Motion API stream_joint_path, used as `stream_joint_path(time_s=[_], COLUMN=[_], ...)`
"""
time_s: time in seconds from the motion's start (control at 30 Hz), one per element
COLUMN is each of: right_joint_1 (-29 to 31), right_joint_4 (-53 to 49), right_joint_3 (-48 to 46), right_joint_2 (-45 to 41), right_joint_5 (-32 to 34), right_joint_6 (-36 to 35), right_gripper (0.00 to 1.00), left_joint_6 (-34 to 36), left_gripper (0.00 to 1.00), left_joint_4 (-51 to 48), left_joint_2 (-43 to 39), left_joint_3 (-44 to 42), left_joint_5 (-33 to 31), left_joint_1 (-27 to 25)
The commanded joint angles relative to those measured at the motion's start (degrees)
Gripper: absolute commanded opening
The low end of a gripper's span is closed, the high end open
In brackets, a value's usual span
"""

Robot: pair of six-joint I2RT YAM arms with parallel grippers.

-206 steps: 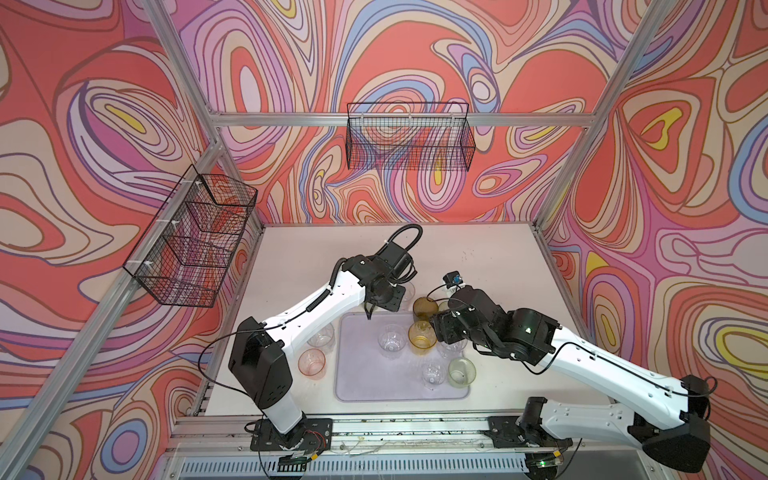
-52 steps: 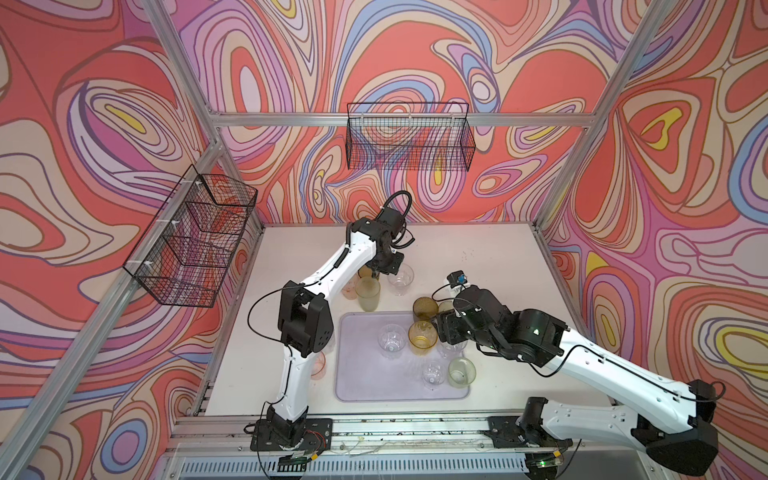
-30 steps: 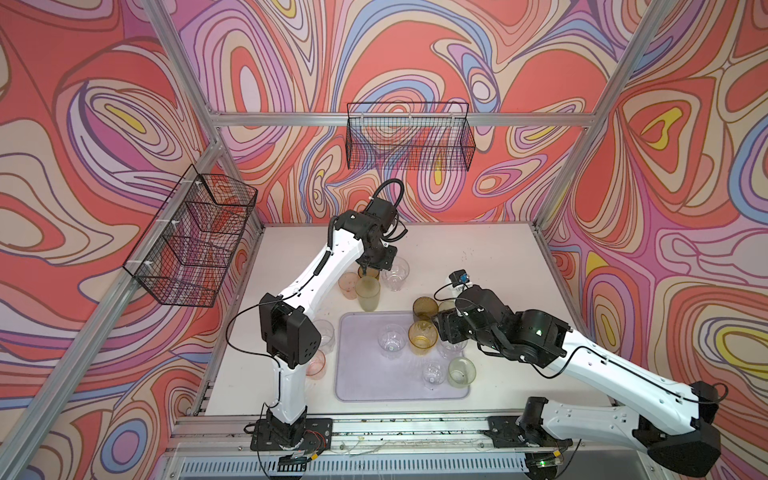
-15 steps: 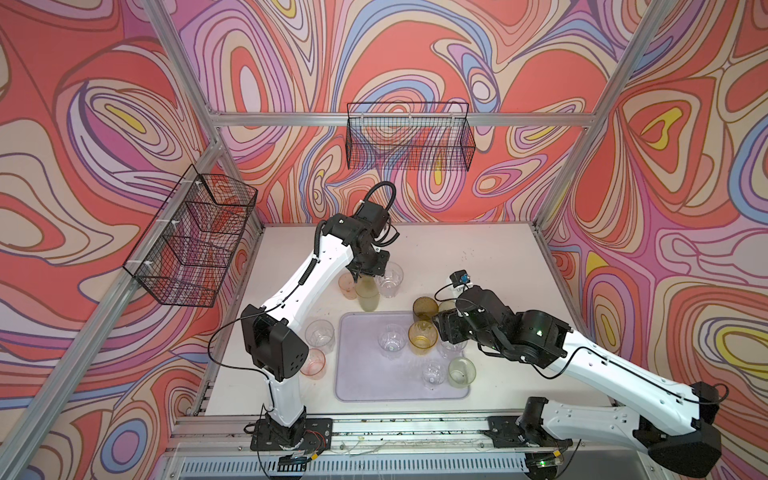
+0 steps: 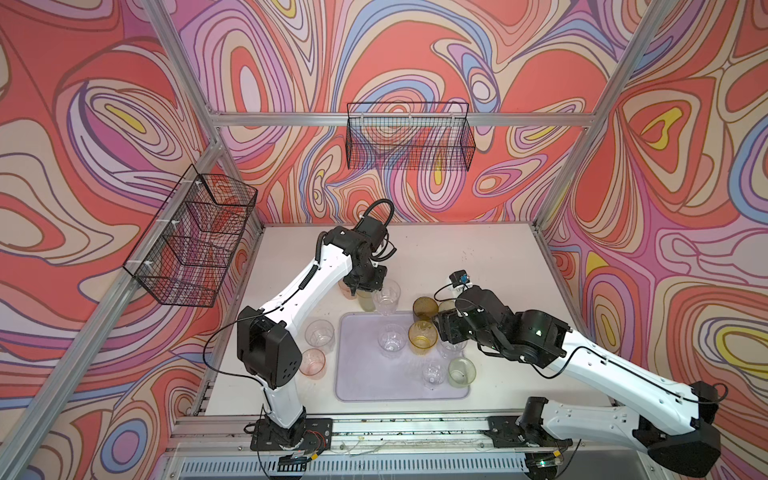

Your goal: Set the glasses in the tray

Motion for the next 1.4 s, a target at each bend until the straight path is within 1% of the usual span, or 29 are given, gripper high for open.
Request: stream_joint_path(time_s=[0.0, 0.23, 0.47, 0.67, 1.03, 1.37], right_joint_1=[-0.3, -0.2, -0.3, -0.2, -0.2, -0.2], right_joint_4=[0.0, -0.1, -0.3, -0.2, 0.1, 0.4], right_joint_3=[0.3, 0.5, 0.4, 0.4, -0.5, -0.7], right_joint_2=[0.6, 0.9, 0.7, 0.7, -0.4, -0.4], right_joint_5=[0.4, -0.1, 0.0, -0.2, -0.1, -0.3], right_joint_6=[0.1, 0.0, 0.1, 0.1, 0.3, 0.3], right_gripper=[0.74, 0.73, 0.73, 0.73, 0.73, 0.73], left_joint_6=[-1.6, -3.6, -4.7, -5.3, -6.9, -7.1], left_gripper=[0.0, 0.0, 0.0, 0.0, 0.0, 0.0], left_joint_4=[1.3, 3.3, 6.4, 7.4, 10.5, 12.0], left_joint_2=[-2.3, -2.2, -1.8, -0.7, -0.4, 1.0], left_joint_3=[-0.7, -3.7, -5.7, -6.5, -10.7, -11.8], left_joint_5=[1.2, 0.3, 0.7, -1.6, -2.5, -2.4], left_joint_1=[-0.9, -2.0, -2.9, -4.5, -4.8, -4.9])
